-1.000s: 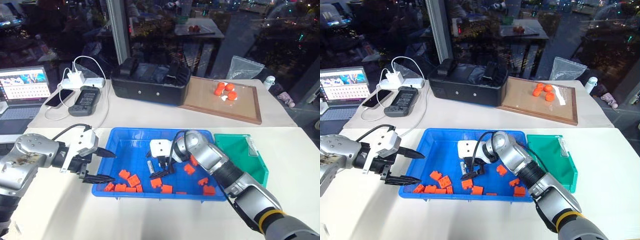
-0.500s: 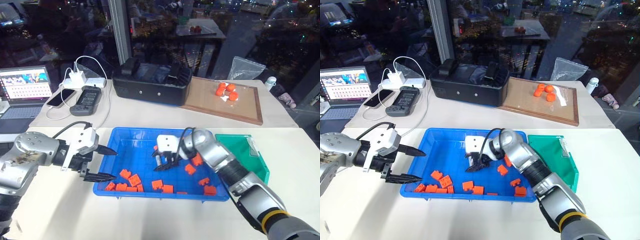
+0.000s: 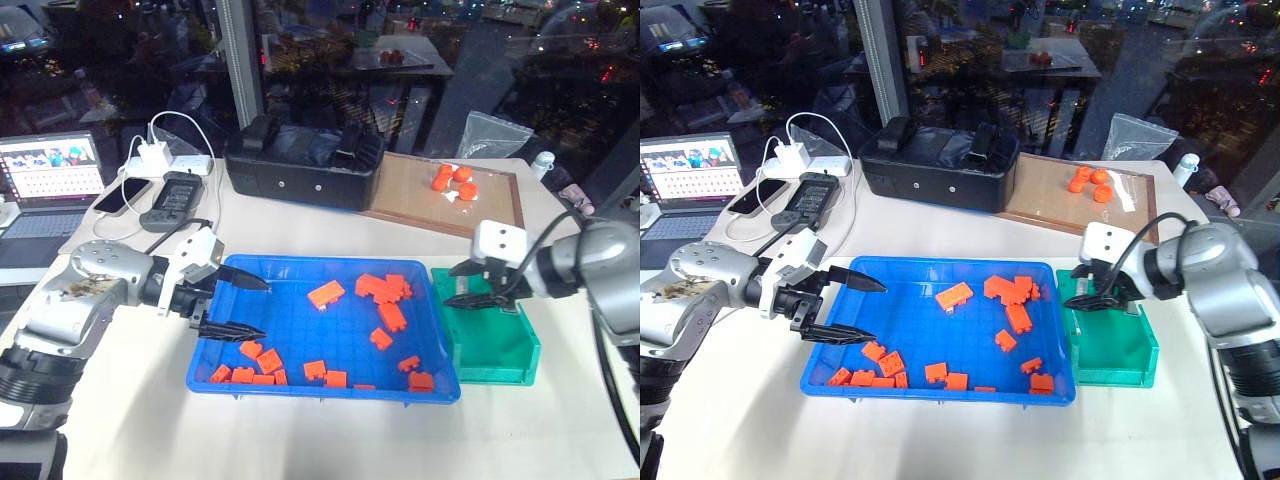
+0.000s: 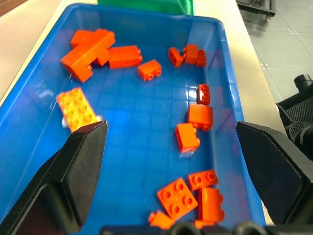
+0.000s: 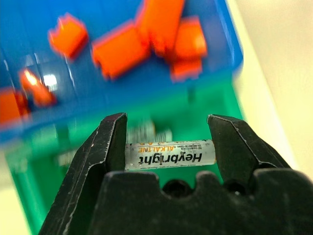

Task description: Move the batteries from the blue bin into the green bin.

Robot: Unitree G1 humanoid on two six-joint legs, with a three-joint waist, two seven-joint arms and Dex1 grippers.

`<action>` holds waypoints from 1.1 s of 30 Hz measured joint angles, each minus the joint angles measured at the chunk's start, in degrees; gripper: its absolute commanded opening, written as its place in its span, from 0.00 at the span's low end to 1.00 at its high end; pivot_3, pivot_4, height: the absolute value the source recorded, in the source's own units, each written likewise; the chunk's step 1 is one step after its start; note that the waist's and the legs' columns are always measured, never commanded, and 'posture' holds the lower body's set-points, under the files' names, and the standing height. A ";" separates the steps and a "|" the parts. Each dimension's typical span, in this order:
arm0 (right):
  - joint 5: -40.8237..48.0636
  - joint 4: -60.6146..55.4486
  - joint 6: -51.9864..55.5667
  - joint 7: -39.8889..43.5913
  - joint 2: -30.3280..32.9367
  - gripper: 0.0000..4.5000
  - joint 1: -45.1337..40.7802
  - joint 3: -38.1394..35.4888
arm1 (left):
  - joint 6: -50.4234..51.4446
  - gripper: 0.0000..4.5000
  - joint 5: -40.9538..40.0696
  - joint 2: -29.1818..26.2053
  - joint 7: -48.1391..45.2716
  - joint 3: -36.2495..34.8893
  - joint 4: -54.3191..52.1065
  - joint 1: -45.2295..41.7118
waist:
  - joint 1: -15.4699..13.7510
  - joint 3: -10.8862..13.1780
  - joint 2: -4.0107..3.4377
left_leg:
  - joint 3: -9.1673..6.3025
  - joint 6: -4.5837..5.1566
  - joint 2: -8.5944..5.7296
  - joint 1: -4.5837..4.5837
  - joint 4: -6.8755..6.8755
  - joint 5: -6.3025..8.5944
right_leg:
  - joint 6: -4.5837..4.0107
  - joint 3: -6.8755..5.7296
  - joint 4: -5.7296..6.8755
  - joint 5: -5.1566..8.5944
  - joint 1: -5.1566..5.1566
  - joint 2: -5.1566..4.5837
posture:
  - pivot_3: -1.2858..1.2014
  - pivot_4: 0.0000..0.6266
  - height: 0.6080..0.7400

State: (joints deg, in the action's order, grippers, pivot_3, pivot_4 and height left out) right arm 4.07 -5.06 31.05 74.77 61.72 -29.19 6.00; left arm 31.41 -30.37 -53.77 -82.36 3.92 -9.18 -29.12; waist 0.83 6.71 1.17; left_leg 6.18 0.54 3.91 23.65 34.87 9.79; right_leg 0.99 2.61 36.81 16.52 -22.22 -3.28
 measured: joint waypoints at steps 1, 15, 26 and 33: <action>-0.43 0.71 -0.49 -0.45 0.00 0.80 0.75 0.05 | -0.02 1.00 0.04 0.00 -0.02 0.04 0.00 -0.01 | 0.07 0.00 0.00 | 0.00 0.00 0.00 0.00 0.00 0.00 | 0.01 0.01 0.00 0.00 0.00 0.00 | 0.52 0.24 0.97; -0.24 2.91 -3.28 -4.00 -13.72 1.00 -13.84 4.86 | -0.55 1.00 3.84 -3.45 0.65 -0.03 -0.74 3.66 | 0.37 0.04 -0.06 | 0.00 0.00 0.06 -0.10 -0.07 0.00 | 0.00 0.13 0.06 0.00 0.02 0.12 | 0.52 0.24 0.97; -5.85 20.83 -17.44 -5.05 -33.90 1.00 -24.05 18.90 | -1.26 1.00 5.78 -4.53 1.78 -0.45 -0.31 5.88 | -0.63 0.04 -0.02 | 0.09 -0.01 -0.01 0.11 0.10 -0.01 | 0.07 0.00 0.05 -0.03 -0.03 -0.03 | 0.52 0.24 0.97; -11.06 41.00 -28.92 -4.94 -40.62 1.00 -27.24 23.07 | -0.87 1.00 5.53 -5.08 3.09 -1.79 -1.92 8.30 | -0.16 0.04 -0.02 | 0.08 -0.01 0.00 0.06 0.09 -0.01 | 0.04 0.00 0.20 -0.02 -0.04 0.00 | 0.52 0.24 0.97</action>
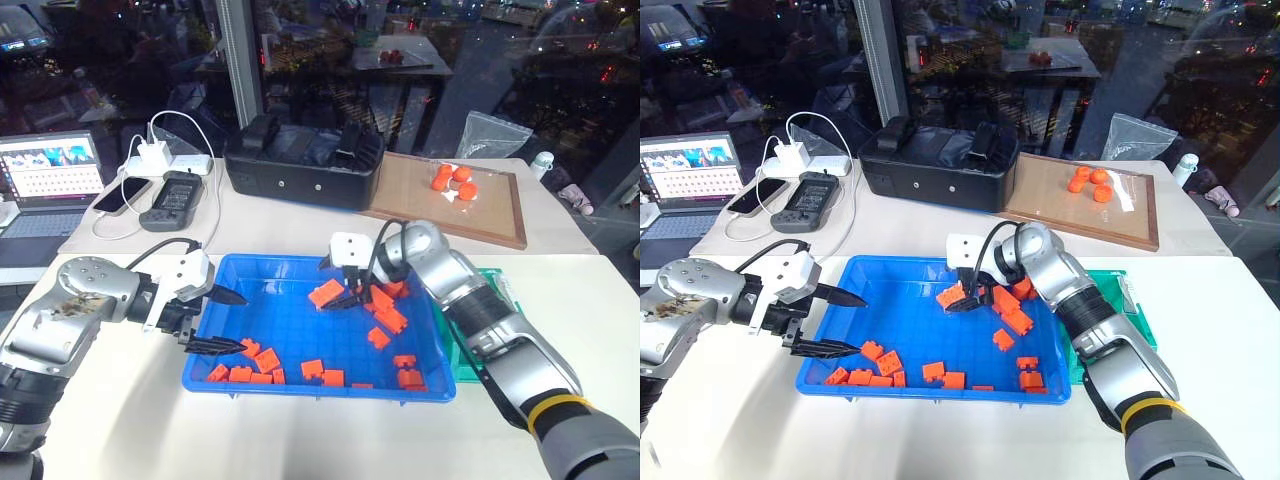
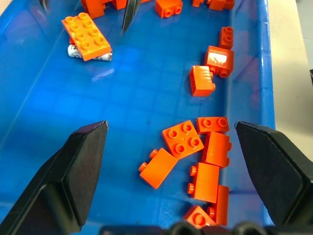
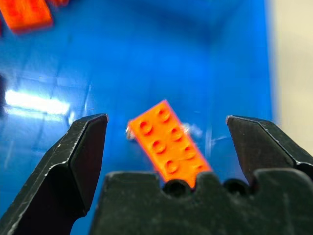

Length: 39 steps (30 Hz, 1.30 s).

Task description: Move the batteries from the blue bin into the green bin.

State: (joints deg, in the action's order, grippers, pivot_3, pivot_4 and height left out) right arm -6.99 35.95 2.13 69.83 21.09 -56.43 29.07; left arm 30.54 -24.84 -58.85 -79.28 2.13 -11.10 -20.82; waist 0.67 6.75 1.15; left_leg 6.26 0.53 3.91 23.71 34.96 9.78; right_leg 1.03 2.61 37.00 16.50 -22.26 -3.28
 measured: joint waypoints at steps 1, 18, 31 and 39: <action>-0.55 1.61 -0.84 0.05 -0.37 1.00 -0.07 0.28 | 0.06 1.00 0.00 -0.02 0.07 -0.18 -0.21 0.14 | 0.02 0.00 0.00 | 0.00 0.00 0.00 0.00 0.00 0.00 | 0.00 0.00 0.00 0.00 0.00 0.00 | 0.52 0.24 0.97; -2.63 5.27 -0.65 8.54 0.29 0.34 0.02 -0.78 | 0.78 1.00 -0.08 0.30 1.60 -0.77 -1.44 0.28 | -0.05 0.00 0.00 | 0.01 -0.02 0.01 -0.16 -0.03 0.00 | -0.01 0.00 0.06 0.00 0.10 -0.01 | 0.52 0.24 0.97; 1.75 -34.99 23.23 15.05 19.30 0.69 16.86 -3.13 | 0.49 1.00 0.08 1.88 1.00 1.44 -0.06 -3.31 | 0.15 0.00 0.01 | 0.01 -0.02 0.02 -0.15 -0.03 0.01 | -0.04 0.01 0.03 0.01 0.03 0.00 | 0.52 0.24 0.97; 3.94 -34.37 25.13 8.67 12.25 0.99 11.50 -5.87 | 0.32 1.00 0.26 2.17 0.53 1.73 0.71 -3.97 | 0.21 0.00 0.02 | 0.00 -0.02 0.04 -0.17 -0.07 0.01 | -0.05 0.03 0.03 0.01 0.03 0.06 | 0.52 0.24 0.97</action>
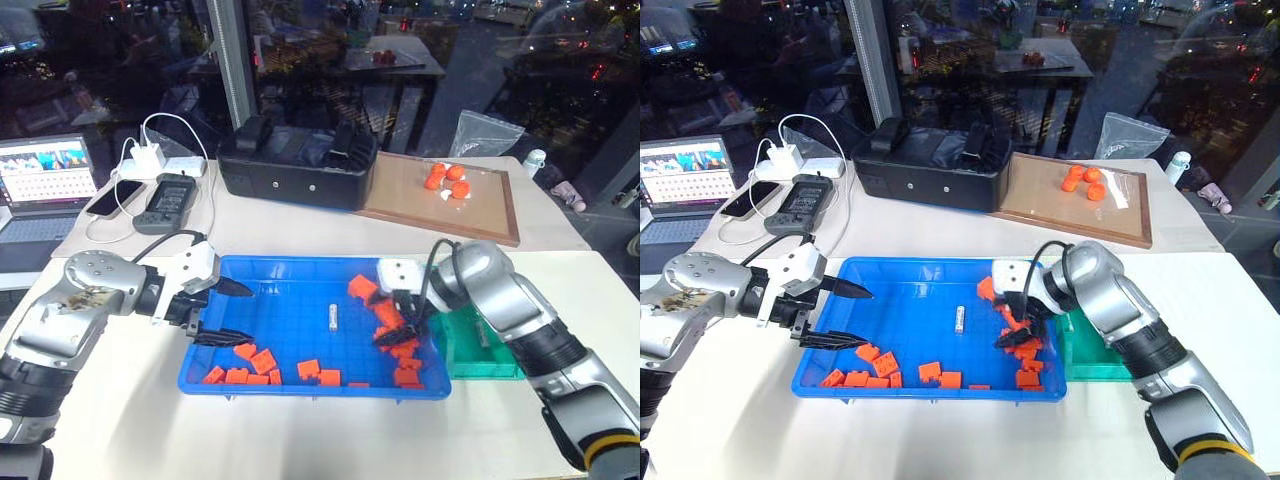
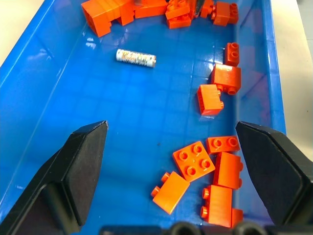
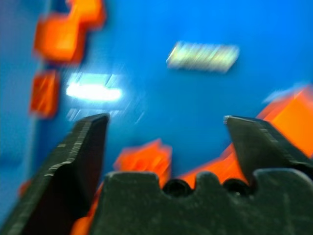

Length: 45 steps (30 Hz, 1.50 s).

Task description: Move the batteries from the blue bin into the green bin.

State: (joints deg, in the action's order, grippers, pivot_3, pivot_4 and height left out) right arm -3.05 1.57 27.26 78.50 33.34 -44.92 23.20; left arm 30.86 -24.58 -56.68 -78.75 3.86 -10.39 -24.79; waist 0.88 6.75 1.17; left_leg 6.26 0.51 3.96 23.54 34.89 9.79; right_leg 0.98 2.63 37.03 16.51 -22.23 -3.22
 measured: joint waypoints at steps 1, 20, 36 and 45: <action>-0.04 1.06 -0.90 -1.07 -1.26 0.99 -0.19 0.09 | 0.00 1.00 0.00 0.01 -0.05 0.00 -0.01 -0.01 | -0.06 0.00 0.00 | 0.00 0.00 0.00 0.01 0.00 0.00 | 0.00 0.00 0.00 0.00 0.00 -0.01 | 0.52 0.24 0.97; -2.81 19.61 -7.03 -10.43 -10.61 0.61 -0.81 2.89 | 0.10 1.00 -0.25 -1.45 -0.18 -0.55 -0.16 1.14 | -0.12 -0.01 0.02 | 0.00 0.00 -0.02 0.00 0.03 0.00 | 0.02 -0.02 0.00 -0.01 0.06 -0.03 | 0.52 0.24 0.97; 7.84 -2.61 12.55 -8.69 21.03 0.56 10.12 -20.44 | 2.70 1.00 -8.58 12.45 4.29 -2.79 1.25 -10.45 | -1.63 -0.03 0.06 | 0.01 0.01 -0.11 0.24 0.05 0.00 | 0.08 -0.06 -0.31 -0.01 0.07 -0.15 | 0.52 0.24 0.97; 8.42 -2.95 12.25 -11.34 26.87 0.83 20.09 -24.06 | 1.84 1.00 -6.67 14.46 4.72 0.24 2.55 -12.34 | 0.17 -0.05 -0.07 | -0.04 0.03 -0.10 0.03 -0.03 0.00 | 0.14 0.15 -0.22 0.01 0.09 0.00 | 0.52 0.24 0.97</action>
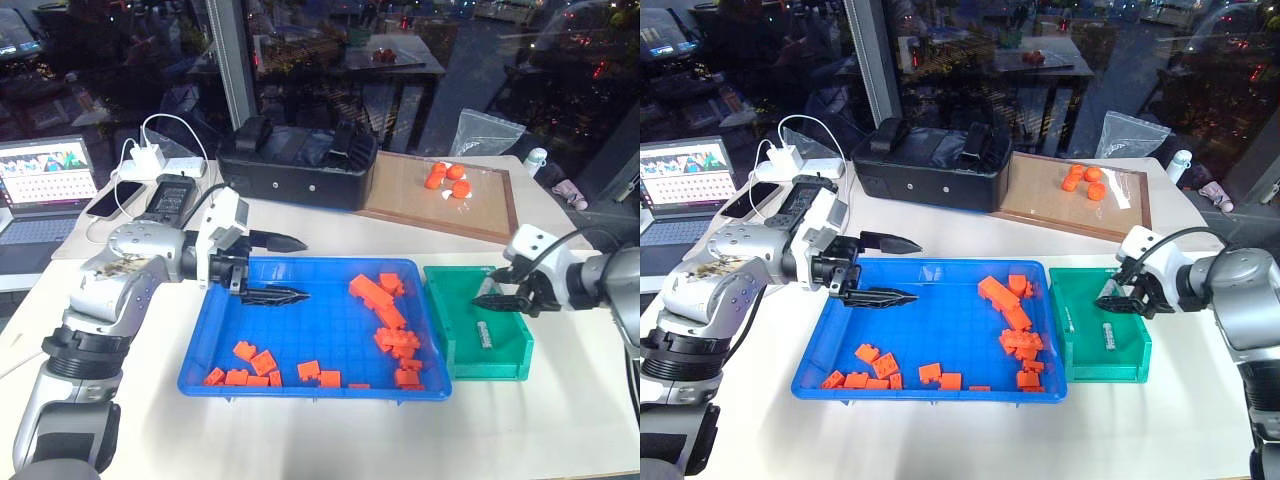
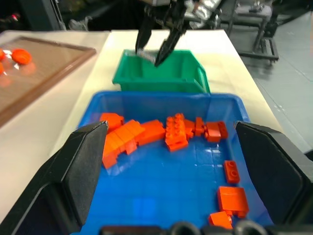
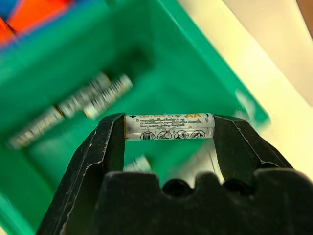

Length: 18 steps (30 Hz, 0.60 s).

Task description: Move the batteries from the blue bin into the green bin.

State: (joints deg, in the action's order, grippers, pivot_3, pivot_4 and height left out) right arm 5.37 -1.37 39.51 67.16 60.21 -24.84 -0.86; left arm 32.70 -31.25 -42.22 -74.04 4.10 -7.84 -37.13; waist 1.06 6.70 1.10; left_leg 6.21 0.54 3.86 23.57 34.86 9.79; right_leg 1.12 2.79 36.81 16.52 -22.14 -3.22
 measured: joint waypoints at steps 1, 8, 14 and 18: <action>0.32 -0.38 -0.02 -0.08 0.00 0.90 0.42 0.01 | -0.38 1.00 0.71 0.22 0.66 0.13 0.20 -0.03 | -0.07 0.00 0.00 | 0.00 0.00 0.00 0.00 0.01 0.00 | 0.04 0.00 0.00 0.02 0.02 -0.01 | 0.52 0.24 0.97; 2.55 -0.42 0.03 -1.08 -0.02 0.99 -0.46 0.05 | -1.76 1.00 4.60 2.01 5.83 1.07 2.70 -0.69 | -0.48 0.01 0.00 | 0.01 0.00 -0.06 0.13 0.10 0.00 | 0.09 0.00 -0.08 -0.06 0.02 -0.09 | 0.52 0.24 0.97; 9.97 -0.32 0.56 -2.93 -1.91 0.99 -1.02 -11.25 | -5.24 1.00 7.18 4.24 14.22 -3.05 4.93 -0.28 | -0.61 0.02 0.02 | -0.03 0.00 -0.05 0.16 0.07 0.00 | 0.09 -0.01 -0.10 -0.06 0.02 -0.09 | 0.52 0.24 0.97; 14.28 -0.29 -2.60 -9.96 -8.56 0.99 1.28 -25.32 | -6.15 1.00 7.45 3.35 16.44 -6.73 5.57 3.92 | -0.53 0.00 0.04 | -0.05 -0.01 -0.03 0.03 0.00 0.00 | 0.09 -0.06 -0.11 -0.07 0.14 -0.09 | 0.52 0.24 0.97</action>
State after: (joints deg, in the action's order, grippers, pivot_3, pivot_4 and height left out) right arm 19.65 -1.66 36.91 57.20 51.66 -23.56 -26.18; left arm 26.56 -23.80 -38.88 -57.59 -2.63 -2.28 -33.21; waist 0.53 6.70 1.14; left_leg 6.16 0.53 3.82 23.60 34.86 9.79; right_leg 1.21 2.73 36.71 16.45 -22.00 -3.31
